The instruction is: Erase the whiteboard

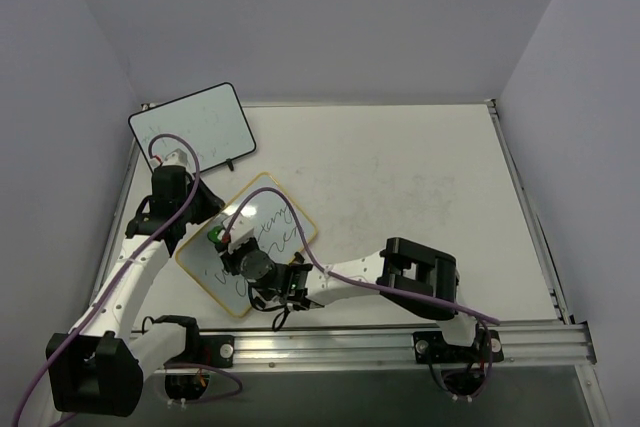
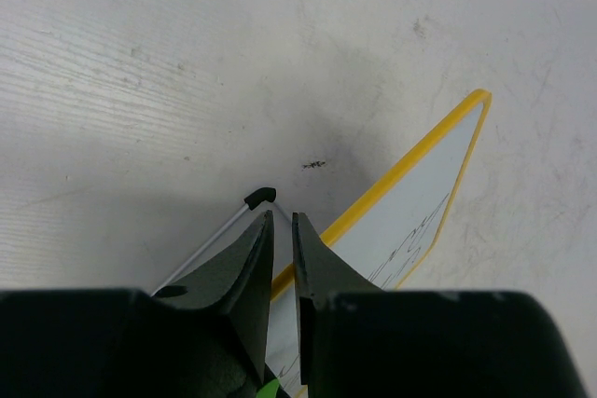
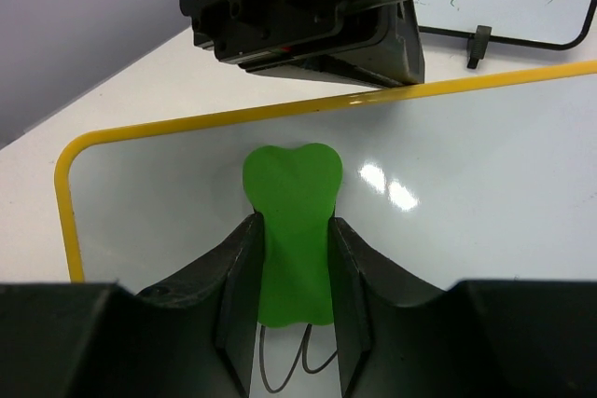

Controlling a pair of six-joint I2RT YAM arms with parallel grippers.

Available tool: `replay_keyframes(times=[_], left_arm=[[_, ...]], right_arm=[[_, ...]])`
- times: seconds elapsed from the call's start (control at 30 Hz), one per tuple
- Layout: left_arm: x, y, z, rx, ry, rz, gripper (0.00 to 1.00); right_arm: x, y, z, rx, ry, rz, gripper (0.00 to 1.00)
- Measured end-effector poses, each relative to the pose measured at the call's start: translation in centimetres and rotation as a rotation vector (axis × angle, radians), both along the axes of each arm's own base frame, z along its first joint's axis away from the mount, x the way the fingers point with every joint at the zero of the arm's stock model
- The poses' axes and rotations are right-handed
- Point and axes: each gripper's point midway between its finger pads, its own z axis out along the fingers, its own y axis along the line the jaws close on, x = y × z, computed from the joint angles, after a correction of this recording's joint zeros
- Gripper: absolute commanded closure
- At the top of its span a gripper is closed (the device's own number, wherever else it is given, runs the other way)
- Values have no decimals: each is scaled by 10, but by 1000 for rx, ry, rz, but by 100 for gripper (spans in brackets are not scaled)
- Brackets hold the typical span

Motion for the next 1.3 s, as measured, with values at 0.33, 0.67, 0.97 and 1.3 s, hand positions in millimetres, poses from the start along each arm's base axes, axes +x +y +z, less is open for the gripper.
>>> replay_keyframes(times=[0.33, 0.67, 0.97, 1.3], left_arm=[[0, 0, 0, -1, 0, 0, 78], [0, 0, 0, -2, 0, -2, 78], [-1, -5, -1, -11, 7, -21, 78], [-2, -6, -1, -11, 8, -23, 78]], right_arm=[[-27, 9, -6, -71, -35, 59, 100], [-57, 22, -13, -110, -49, 151, 100], [-75, 33, -19, -132, -57, 211, 100], [-82, 35, -21, -140, -61, 228, 100]])
